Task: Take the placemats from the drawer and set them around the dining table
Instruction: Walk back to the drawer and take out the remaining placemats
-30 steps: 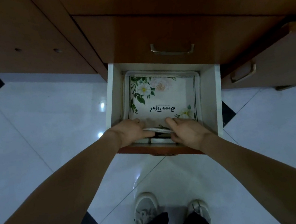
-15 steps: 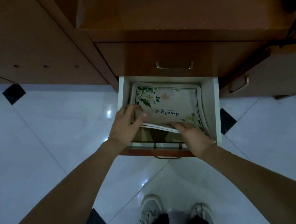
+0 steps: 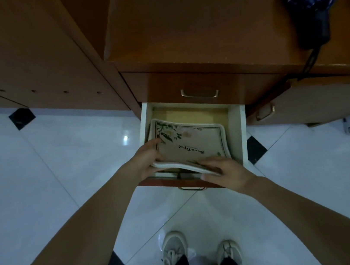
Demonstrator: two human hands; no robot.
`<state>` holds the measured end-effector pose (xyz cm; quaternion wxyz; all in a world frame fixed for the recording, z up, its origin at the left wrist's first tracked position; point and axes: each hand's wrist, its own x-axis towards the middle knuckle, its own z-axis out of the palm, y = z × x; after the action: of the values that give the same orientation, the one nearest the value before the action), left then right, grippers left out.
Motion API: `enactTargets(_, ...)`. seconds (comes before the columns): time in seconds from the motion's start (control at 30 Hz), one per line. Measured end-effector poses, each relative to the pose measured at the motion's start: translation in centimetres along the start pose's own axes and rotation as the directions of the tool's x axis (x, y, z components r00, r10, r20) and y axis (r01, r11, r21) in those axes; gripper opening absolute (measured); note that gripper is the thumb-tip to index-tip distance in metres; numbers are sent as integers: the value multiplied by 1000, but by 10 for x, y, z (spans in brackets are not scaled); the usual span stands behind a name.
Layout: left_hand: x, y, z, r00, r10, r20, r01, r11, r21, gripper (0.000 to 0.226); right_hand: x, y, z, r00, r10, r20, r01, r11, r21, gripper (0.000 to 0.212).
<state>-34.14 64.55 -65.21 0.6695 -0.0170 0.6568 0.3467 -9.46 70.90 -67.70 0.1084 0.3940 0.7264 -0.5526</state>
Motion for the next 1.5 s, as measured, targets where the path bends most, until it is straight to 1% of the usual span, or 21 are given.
enactTargets(0.07,-6,-5,-2,999,40,-31,-40,999,-9,63,-2,-3,-3,985,170,-17,-161,959,234,37)
enactTargets(0.13,-12,-9,-7,998,64,-18,-65,994,-83,63,-1,1,-8,949,298,-106,-235,889,393,26)
enactTargets(0.2,-19,-9,-12,996,88,-15,-89,984,-154,64,-4,6,-13,922,364,-132,-268,847,459,17)
enactTargets(0.33,-36,-7,-17,994,111,19,-105,970,-220,64,-13,12,-20,880,472,-52,-364,740,566,8)
enactTargets(0.4,-44,-7,-20,994,105,27,-95,964,-248,64,-17,10,-22,859,511,27,-409,655,635,19)
enactTargets(0.47,-51,-7,-25,995,95,30,-85,967,-240,63,-23,9,-24,850,515,113,-437,569,697,29)
enactTargets(0.53,-57,-8,-29,997,72,42,-62,977,-202,63,-30,9,-27,855,490,171,-452,541,709,38)
enactTargets(0.6,-63,-11,-32,999,32,42,-26,992,-123,63,-34,14,-30,853,471,226,-470,502,726,48)
enactTargets(0.67,-65,-17,-34,1000,-2,7,2,1000,26,61,-37,15,-31,851,445,280,-489,473,733,45)
enactTargets(0.7,-66,-21,-34,1000,-4,-22,5,996,89,58,-38,15,-31,845,442,300,-505,477,720,46)
enactTargets(0.73,-66,-27,-34,999,5,-50,1,992,128,54,-39,14,-29,840,443,314,-522,500,691,52)
enactTargets(0.8,-66,-39,-34,994,48,-97,-26,975,219,46,-42,13,-24,839,451,305,-536,584,610,70)
enactTargets(0.83,-66,-45,-33,992,69,-107,-35,955,294,47,-44,11,-20,843,459,280,-528,610,591,73)
enactTargets(0.87,-67,-52,-31,991,81,-108,-36,931,363,51,-46,9,-16,852,464,244,-510,628,587,71)
enactTargets(0.93,-67,-67,-28,989,103,-107,-47,901,432,63,-51,5,-5,874,465,140,-450,667,594,67)
enactTargets(1.0,-71,-78,-25,978,165,-126,-95,895,435,64,-56,3,4,895,445,15,-382,749,541,68)
enactTargets(1.07,-79,-82,-21,960,239,-148,-156,891,427,57,-63,-2,8,910,409,-72,-326,810,487,70)
enactTargets(1.2,-110,-75,-11,927,333,-173,-248,889,385,51,-91,-30,-1,917,336,-215,-180,829,530,68)
enactTargets(1.27,-136,-63,-4,913,377,-159,-296,877,378,50,-114,-52,-13,916,296,-271,-116,841,529,68)
enactTargets(1.4,-211,-32,10,889,436,-138,-370,863,344,52,-174,-104,-40,911,248,-331,-42,851,523,69)
enactTargets(1.5,-283,-5,21,862,497,-105,-439,833,337,56,-231,-157,-68,903,202,-378,13,868,496,73)
